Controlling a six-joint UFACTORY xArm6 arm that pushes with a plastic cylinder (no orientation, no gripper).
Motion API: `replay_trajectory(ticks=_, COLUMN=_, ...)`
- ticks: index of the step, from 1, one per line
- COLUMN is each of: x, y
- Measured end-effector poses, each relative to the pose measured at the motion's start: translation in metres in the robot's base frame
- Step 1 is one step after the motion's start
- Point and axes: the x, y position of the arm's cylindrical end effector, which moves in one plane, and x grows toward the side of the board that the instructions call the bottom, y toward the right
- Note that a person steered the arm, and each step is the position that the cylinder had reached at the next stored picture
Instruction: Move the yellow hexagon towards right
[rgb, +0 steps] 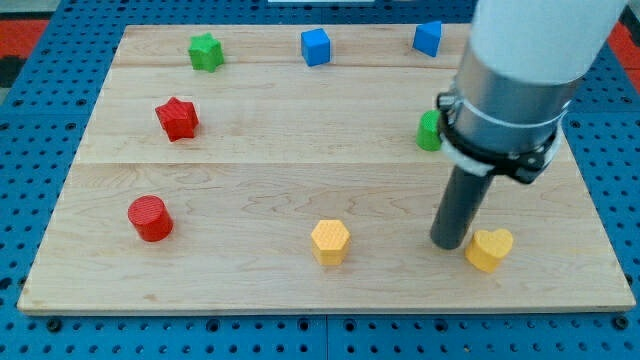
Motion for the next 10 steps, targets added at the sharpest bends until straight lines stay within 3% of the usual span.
replay_trajectory(ticks=2, x=0.034, y=-0.052)
replay_trajectory(ticks=6, x=0.01, y=-0.167)
replay_trajectory(ticks=8, x=-0.033, y=-0.127)
replay_trajectory(ticks=10, x=-0.033, y=-0.123)
